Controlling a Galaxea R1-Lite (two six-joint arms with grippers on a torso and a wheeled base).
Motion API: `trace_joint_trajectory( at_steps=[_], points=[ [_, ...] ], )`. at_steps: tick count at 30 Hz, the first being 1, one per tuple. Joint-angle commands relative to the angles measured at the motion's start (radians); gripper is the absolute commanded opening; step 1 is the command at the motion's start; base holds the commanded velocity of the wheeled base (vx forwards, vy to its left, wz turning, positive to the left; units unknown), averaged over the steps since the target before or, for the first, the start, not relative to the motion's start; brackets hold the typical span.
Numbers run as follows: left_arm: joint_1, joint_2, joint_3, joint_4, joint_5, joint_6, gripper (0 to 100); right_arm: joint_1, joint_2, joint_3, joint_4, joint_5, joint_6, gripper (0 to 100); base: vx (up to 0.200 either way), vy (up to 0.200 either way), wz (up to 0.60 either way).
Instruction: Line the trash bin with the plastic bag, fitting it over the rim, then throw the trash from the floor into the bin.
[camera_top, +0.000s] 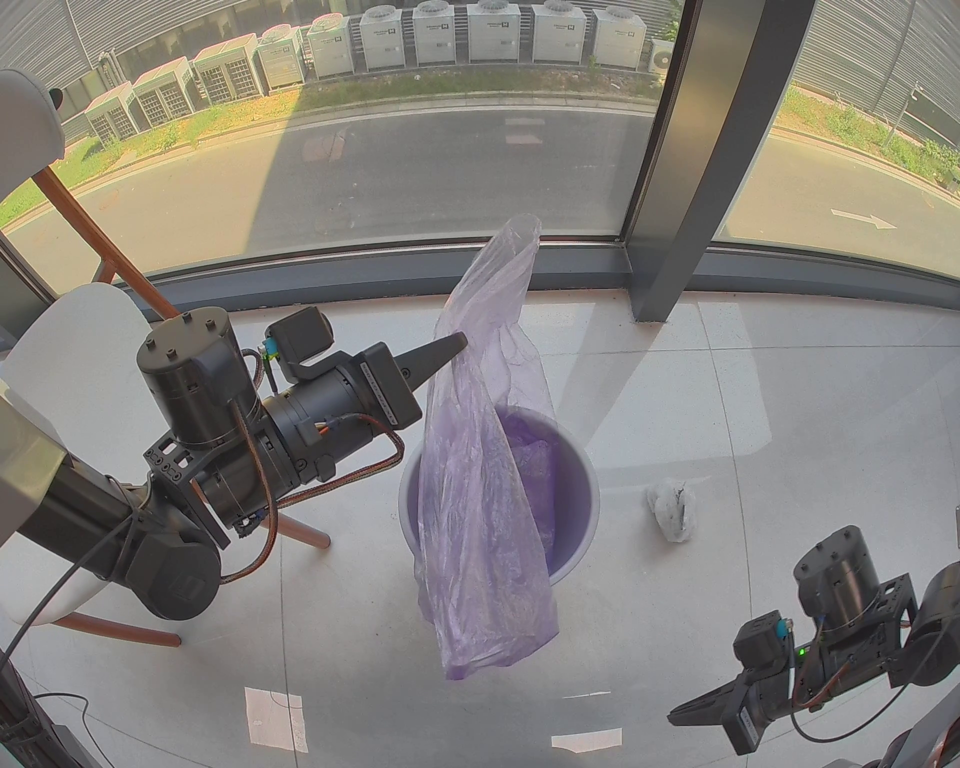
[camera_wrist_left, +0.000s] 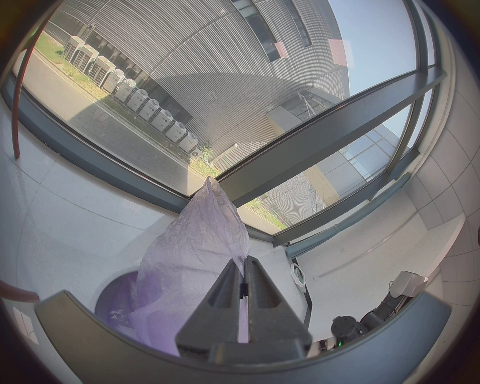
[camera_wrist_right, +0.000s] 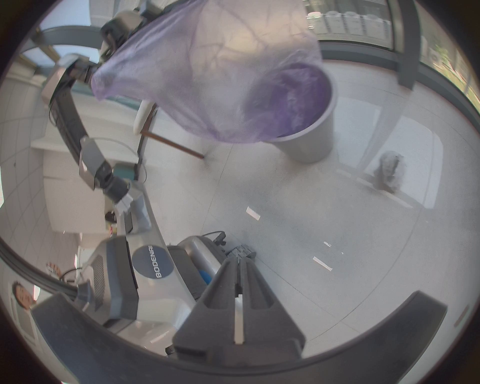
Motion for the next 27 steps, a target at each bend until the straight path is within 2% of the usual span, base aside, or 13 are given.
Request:
trace_joint_trajectory(
  at_steps=[1,11,16,19,23,24,25,27],
  points=[
    [0.0,0.002,0.0,0.0,0.0,-0.001,0,0.0,0.176,-0.056,-0.032,0.075,-0.074,0,0.0,0.0,0.0],
    [0.0,0.01,0.0,0.0,0.0,-0.001,0,0.04,0.386,-0.32,-0.073,0.233,-0.069,0,0.0,0.0,0.0],
    [0.0,0.028,-0.007,-0.002,0.0,-0.001,0,0.079,0.482,-0.395,-0.173,0.254,-0.048,0,0.0,0.0,0.0],
    [-0.003,0.039,-0.02,-0.002,0.0,-0.001,0,0.123,0.538,-0.489,-0.236,0.256,0.103,0,0.0,0.0,0.0],
    [-0.006,0.05,-0.03,-0.002,0.0,-0.001,0,0.139,0.602,-0.596,-0.389,0.242,0.368,0,0.0,0.0,0.0],
    [-0.007,0.05,-0.03,-0.002,-0.001,-0.001,0,0.131,0.622,-0.628,-0.451,0.228,0.451,0,0.0,0.0,0.0],
    [-0.007,0.05,-0.03,-0.002,-0.001,-0.001,0,0.129,0.625,-0.633,-0.457,0.226,0.459,0,0.0,0.0,0.0],
    [-0.01,0.05,-0.03,-0.002,-0.003,-0.001,0,0.12,0.648,-0.684,-0.541,0.177,0.601,0,0.0,0.0,0.0]
  ],
)
